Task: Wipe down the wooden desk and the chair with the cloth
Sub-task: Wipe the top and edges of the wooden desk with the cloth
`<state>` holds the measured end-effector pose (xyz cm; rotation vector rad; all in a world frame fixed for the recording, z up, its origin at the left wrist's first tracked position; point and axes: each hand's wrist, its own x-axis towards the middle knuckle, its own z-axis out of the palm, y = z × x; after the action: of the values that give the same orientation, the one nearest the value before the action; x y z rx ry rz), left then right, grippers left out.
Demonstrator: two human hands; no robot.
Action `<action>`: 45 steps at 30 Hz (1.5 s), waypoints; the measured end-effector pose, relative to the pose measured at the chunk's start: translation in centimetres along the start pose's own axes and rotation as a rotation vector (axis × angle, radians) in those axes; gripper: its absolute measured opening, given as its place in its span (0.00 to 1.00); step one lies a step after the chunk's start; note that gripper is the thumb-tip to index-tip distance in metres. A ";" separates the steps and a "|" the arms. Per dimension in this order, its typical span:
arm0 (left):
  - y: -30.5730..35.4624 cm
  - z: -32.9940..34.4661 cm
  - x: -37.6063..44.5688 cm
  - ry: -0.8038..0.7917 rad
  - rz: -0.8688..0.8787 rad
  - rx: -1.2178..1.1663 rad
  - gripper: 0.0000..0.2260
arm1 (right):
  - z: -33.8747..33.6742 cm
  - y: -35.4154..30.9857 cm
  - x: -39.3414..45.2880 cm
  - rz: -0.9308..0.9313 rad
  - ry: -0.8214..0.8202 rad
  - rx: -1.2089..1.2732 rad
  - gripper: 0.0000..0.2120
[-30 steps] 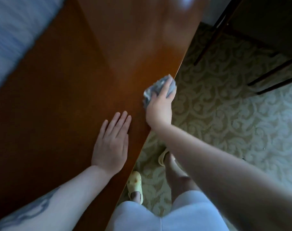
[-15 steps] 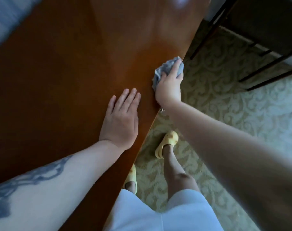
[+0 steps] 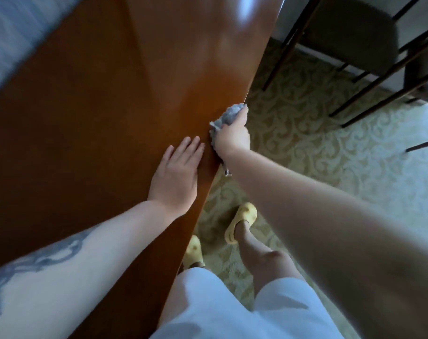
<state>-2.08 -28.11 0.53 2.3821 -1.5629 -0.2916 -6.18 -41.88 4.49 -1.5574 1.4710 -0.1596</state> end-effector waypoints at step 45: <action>-7.0 -1.9 -16.3 0.146 -0.211 0.018 0.22 | 5.0 12.6 -14.8 -1.116 -0.244 -0.911 0.25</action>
<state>-1.86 -10.25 0.24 2.5228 -1.2588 -0.1424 -15.72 -24.71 0.41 -2.8791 0.2848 0.0872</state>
